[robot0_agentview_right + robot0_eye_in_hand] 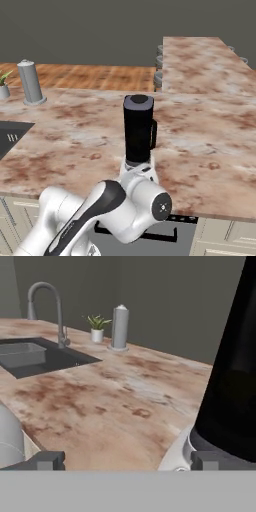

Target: Grab the garlic and lemon from the fridge, place them in the blender, close the lid, and turn on the blender to create a marinade.

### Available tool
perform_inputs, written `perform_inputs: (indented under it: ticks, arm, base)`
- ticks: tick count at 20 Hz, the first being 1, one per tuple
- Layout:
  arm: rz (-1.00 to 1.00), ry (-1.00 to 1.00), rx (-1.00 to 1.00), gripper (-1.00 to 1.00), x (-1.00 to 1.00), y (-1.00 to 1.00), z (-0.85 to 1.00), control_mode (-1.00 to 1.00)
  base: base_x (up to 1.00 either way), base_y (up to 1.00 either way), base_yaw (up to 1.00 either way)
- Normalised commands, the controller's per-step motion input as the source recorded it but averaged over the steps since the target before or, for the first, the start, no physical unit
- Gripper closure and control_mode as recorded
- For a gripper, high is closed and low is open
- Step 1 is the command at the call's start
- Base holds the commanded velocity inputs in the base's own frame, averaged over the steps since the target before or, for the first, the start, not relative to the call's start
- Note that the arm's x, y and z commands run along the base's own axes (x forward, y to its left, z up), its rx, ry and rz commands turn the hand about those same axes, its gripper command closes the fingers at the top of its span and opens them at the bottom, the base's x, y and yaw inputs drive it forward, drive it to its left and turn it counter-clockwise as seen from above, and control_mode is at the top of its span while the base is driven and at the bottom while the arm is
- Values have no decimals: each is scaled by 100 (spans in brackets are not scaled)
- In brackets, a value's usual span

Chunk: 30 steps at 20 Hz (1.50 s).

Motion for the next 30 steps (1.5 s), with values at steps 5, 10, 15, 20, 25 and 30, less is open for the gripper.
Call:
perform_inputs:
  ticks: [5,10,15,20,25,30]
  arm:
    - [0,4,0,-100,41,11,-40,-100]
    - [2,7,0,-100,38,0,-41,-100]
    - [5,1,0,-100,33,0,-25,-100]
    - [4,0,0,-100,37,-4,-20,-100]
    - [5,0,0,-100,29,-11,-22,-100]
    - [6,0,0,-100,18,-28,-12,-100]
  base:
    - [0,0,0]
    - [0,0,0]
    - [0,0,0]
    - [0,0,0]
    - [0,0,0]
    - [0,0,0]
